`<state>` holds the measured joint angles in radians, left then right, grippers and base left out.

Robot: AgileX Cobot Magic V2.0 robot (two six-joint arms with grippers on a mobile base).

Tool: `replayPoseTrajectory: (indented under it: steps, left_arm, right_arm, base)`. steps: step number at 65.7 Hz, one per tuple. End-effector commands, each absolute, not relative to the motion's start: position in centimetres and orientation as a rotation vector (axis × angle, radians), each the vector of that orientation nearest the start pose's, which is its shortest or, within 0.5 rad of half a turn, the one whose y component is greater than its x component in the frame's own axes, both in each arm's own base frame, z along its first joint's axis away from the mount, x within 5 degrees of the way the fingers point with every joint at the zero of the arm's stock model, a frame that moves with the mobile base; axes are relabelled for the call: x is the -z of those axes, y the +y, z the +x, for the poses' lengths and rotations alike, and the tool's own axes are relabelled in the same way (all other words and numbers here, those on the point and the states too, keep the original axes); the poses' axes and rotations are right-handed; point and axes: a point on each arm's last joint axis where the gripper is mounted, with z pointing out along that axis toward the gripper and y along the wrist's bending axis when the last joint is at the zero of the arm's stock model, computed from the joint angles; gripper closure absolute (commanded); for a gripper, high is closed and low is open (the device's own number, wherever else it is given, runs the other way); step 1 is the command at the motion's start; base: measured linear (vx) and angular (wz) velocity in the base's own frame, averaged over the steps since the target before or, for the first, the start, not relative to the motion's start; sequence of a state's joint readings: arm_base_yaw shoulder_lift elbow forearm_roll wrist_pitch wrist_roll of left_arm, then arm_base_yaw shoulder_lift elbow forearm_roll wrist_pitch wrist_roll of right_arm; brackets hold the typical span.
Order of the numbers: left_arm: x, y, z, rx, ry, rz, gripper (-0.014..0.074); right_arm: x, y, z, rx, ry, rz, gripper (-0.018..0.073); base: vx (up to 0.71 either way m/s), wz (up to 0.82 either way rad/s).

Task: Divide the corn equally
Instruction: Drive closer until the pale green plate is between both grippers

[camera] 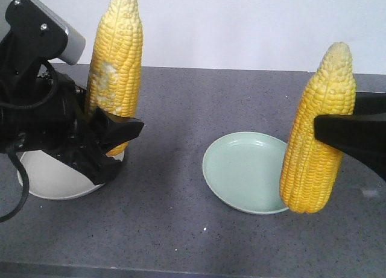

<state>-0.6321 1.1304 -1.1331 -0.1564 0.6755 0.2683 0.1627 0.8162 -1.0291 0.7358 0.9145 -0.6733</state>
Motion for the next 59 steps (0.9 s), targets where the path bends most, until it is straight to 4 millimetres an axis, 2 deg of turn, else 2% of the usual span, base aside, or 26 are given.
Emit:
replayPoseTrajectory:
  steps: [1,59]
  left_arm:
    - [-40.68,-14.6,18.48,0.415,1.897,0.818,0.0324]
    - [-40.68,-14.6,18.48,0.415,1.897,0.818,0.0324]
  right_arm:
    - [-42.85,6.91,12.67,-0.57,1.816,-0.624,0.0364]
    - [-42.85,6.91,12.67,-0.57,1.816,-0.624,0.0364]
  base:
    - [0.06,-0.02]
    - [0.05,-0.02]
